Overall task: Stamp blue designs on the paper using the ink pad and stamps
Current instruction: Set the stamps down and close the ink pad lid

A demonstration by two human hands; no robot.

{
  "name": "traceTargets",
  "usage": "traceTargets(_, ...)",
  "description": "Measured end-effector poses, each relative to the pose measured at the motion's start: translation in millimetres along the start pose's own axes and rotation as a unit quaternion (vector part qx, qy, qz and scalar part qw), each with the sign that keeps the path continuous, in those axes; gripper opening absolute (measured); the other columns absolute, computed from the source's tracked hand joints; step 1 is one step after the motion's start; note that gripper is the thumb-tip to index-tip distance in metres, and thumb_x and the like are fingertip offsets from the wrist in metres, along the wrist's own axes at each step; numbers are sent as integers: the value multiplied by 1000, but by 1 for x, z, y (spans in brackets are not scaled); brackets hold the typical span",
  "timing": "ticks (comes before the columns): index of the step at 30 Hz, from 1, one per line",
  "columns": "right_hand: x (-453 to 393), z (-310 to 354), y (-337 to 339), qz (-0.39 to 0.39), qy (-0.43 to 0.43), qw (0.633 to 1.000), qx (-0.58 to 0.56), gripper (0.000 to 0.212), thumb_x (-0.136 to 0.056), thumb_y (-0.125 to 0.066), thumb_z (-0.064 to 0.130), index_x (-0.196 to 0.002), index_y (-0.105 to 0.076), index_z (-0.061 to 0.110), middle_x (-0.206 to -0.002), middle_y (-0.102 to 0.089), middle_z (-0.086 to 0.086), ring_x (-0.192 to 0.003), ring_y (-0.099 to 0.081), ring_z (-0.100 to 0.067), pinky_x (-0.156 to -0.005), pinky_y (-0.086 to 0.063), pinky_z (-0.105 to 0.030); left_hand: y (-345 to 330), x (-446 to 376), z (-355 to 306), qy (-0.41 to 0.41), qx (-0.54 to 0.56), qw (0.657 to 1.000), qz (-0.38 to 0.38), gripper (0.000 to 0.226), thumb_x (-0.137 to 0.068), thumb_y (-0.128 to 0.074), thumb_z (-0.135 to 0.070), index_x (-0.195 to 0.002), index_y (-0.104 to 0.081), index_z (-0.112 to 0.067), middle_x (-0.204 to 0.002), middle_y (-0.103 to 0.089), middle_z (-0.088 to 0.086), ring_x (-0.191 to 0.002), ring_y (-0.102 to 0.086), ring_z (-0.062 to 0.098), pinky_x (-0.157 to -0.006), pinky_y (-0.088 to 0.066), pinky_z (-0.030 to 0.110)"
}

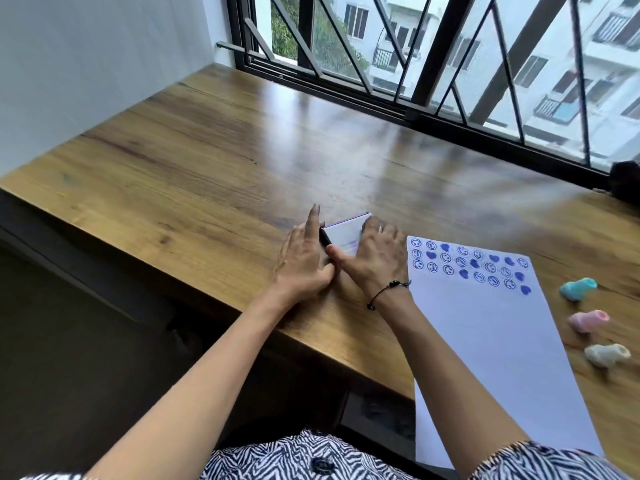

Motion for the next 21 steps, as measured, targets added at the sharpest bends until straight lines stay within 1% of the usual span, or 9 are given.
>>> traceTargets(3, 4, 2, 4, -4, -6, 1000, 1, 81, -69, -59, 62, -125, -38, 6, -126, -48, -22, -118, -40, -38, -96, -38, -44, 0, 1, 0, -4, -4, 1000, -3, 91, -73, -57, -23, -143, 1, -12, -140, -44, 7, -127, -36, 27, -105, -23, 31)
traceTargets(5, 7, 4, 7, -9, -4, 1000, 12, 81, -69, -59, 62, -126, -37, 8, -126, -48, -21, -118, -40, -37, -93, -40, -45, 1, 1, 0, -8, -8, 1000, -10, 90, -74, -57, -17, -143, 0, -10, -139, -45, 8, -124, -38, 28, -105, -25, 32)
traceTargets(10, 9, 7, 7, -14, -11, 1000, 15, 82, -70, -58, 62, -128, -36, 9, -127, -47, -19, -119, -40, -35, -91, -42, -46, 1, 1, -1, -14, -9, 1000, -21, 88, -74, -56, -13, -143, -1, -9, -138, -47, 9, -123, -39, 30, -106, -27, 36)
traceTargets(16, 9, 6, 6, 1, -24, 1000, 8, 81, -71, -58, 61, -127, -36, 7, -129, -45, -21, -120, -39, -37, -93, -42, -46, 0, 1, -1, -10, -13, 1000, -23, 90, -75, -58, -17, -143, 0, -11, -140, -46, 7, -126, -37, 28, -108, -27, 36)
traceTargets(21, 5, 10, 6, 22, -20, 999, 17, 85, -73, -57, 61, -132, -31, 7, -132, -41, -23, -122, -37, -37, -99, -37, -44, 1, 0, -1, -12, -12, 1000, -19, 89, -74, -57, -14, -143, -2, -9, -139, -45, 8, -126, -38, 28, -108, -27, 33)
Point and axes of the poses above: each hand's wrist, its own x-axis away from the middle knuckle, its own y-axis out of the back of the hand, z = x × y, the point moved 3 cm from there along -x, towards the middle knuckle
